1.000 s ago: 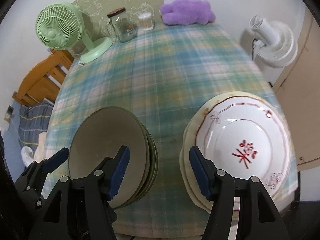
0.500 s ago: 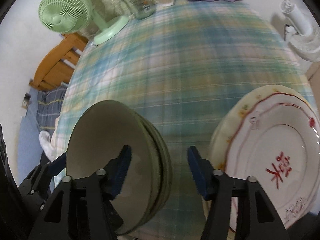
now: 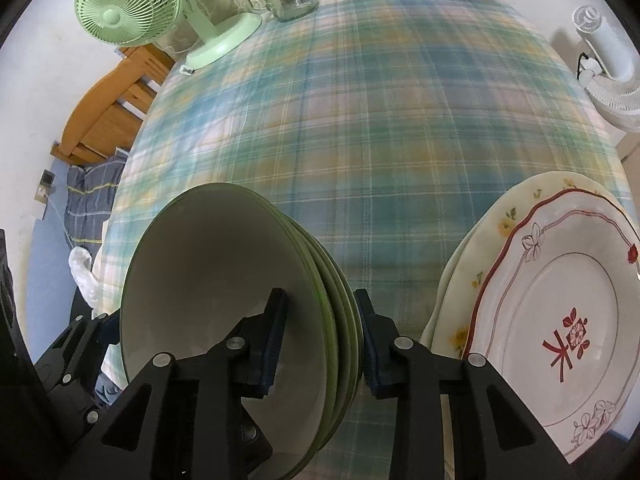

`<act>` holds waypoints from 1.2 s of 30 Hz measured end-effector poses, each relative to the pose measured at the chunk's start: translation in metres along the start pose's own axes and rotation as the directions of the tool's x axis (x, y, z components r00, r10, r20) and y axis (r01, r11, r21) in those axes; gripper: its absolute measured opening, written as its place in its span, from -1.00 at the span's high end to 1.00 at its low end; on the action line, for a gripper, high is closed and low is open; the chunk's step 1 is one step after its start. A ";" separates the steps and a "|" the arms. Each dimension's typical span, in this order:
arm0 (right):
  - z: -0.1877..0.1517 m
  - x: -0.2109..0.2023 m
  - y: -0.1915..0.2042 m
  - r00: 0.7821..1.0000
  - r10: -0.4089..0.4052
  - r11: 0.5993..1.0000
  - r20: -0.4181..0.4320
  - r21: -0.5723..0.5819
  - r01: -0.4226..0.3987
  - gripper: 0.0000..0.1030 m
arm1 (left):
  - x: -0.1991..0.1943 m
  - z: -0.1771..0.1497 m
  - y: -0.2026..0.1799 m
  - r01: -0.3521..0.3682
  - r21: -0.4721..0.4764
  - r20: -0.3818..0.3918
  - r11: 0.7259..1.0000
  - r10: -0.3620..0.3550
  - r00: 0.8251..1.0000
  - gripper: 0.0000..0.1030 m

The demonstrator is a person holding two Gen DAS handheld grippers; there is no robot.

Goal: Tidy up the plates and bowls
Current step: 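Grasp the rim of the nested bowl stack with both grippers, then lift the bowl stack and carry it over the plate stack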

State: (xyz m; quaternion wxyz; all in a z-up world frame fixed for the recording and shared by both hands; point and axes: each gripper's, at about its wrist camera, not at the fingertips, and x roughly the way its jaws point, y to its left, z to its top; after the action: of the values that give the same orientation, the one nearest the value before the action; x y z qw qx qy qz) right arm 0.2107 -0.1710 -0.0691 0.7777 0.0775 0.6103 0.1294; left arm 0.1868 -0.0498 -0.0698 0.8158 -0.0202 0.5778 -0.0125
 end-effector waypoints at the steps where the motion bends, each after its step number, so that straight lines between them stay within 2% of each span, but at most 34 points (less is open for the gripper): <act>1: 0.000 0.000 0.001 1.000 -0.006 1.000 0.001 0.002 0.006 0.29 | 0.001 0.000 0.002 0.020 0.001 0.003 1.000 -0.020 1.000 -0.72; 7: -0.001 0.000 0.005 0.999 -0.041 0.999 0.005 0.017 0.041 0.29 | 0.006 -0.001 0.007 0.114 -0.005 0.008 0.994 -0.114 0.993 -0.66; 15: -0.002 -0.001 0.009 0.996 -0.094 0.995 0.013 0.039 0.093 0.25 | 0.009 -0.002 0.011 0.232 0.005 0.017 0.973 -0.232 0.973 -0.54; 17: -0.002 -0.001 0.010 0.994 -0.105 0.994 0.016 0.043 0.104 0.25 | 0.009 -0.002 0.013 0.276 0.012 0.020 0.961 -0.277 0.961 -0.30; 18: -0.002 -0.001 0.011 0.994 -0.110 0.993 0.019 0.046 0.109 0.25 | 0.007 -0.003 0.013 0.288 0.019 0.022 0.957 -0.289 0.957 -0.27; 29: -0.010 -0.009 0.020 0.988 -0.151 0.986 0.042 0.080 0.148 0.24 | 0.001 -0.005 0.021 0.321 0.032 -0.007 0.947 -0.321 0.947 -0.27; 36: -0.016 -0.021 0.035 0.985 -0.157 0.984 0.069 0.097 0.150 0.24 | -0.018 -0.007 0.032 0.322 0.068 0.019 0.944 -0.324 0.946 -0.27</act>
State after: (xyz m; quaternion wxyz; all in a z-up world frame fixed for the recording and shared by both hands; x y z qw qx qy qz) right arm 0.1870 -0.1446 -0.0438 0.8038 0.0705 0.5896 0.0381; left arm 0.1738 -0.0167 -0.0568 0.8115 -0.0887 0.5537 -0.1644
